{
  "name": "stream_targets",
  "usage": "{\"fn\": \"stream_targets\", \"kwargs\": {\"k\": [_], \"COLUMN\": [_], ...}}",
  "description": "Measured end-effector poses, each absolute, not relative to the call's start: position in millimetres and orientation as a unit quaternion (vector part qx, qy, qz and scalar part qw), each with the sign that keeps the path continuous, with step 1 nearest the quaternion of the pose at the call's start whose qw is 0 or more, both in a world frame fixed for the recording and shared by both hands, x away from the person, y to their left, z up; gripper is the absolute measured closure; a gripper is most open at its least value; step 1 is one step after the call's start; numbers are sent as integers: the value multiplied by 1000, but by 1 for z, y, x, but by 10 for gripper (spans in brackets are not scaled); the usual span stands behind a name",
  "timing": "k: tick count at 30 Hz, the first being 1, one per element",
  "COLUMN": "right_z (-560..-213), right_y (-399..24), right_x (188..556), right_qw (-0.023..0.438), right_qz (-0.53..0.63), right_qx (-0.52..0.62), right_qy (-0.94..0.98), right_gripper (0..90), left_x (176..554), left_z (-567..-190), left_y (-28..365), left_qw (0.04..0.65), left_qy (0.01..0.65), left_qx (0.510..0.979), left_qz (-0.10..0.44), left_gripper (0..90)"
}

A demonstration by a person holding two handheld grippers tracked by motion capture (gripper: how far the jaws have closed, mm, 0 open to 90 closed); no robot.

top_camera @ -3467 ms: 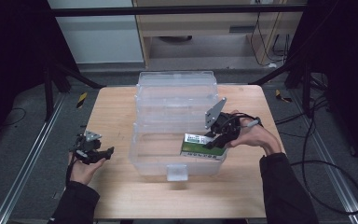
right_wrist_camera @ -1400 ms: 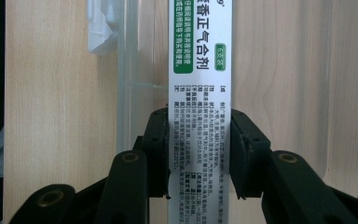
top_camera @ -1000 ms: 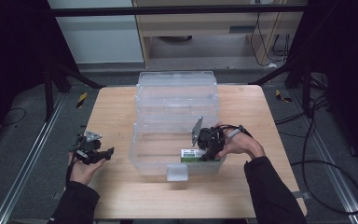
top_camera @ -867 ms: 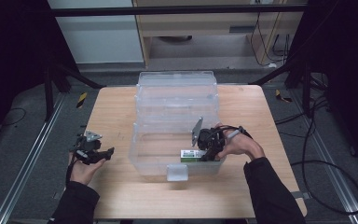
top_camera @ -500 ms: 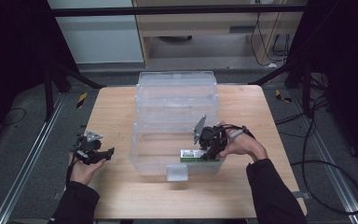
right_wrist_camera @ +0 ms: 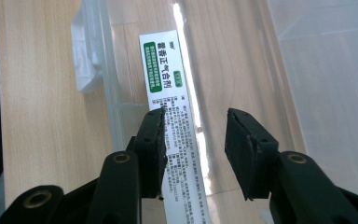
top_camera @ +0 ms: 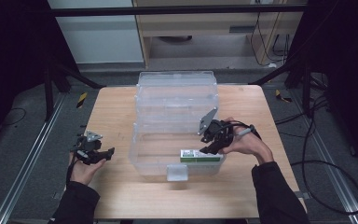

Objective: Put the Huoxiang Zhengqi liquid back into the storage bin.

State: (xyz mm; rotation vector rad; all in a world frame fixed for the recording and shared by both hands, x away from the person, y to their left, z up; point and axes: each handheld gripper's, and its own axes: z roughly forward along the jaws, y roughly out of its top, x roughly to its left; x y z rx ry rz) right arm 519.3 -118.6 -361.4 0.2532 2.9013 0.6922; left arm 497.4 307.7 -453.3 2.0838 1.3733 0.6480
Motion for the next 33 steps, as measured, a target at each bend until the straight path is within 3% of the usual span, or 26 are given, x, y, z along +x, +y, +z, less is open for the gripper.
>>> {"fn": "stream_targets", "kwargs": {"k": [15,33], "right_z": [-347,-352], "right_y": [-129,-101], "right_x": [509,492], "right_qw": [82,56], "right_qz": [273,265], "right_qx": [108,98], "right_qy": [952,958], "right_gripper": [578,535], "left_x": [497,496], "left_z": [-453,-450], "left_y": [307,309], "left_qw": [282,286], "left_qy": [510,509], "left_qx": [777,775], "left_qz": [241,243], "left_gripper": [395,392]}}
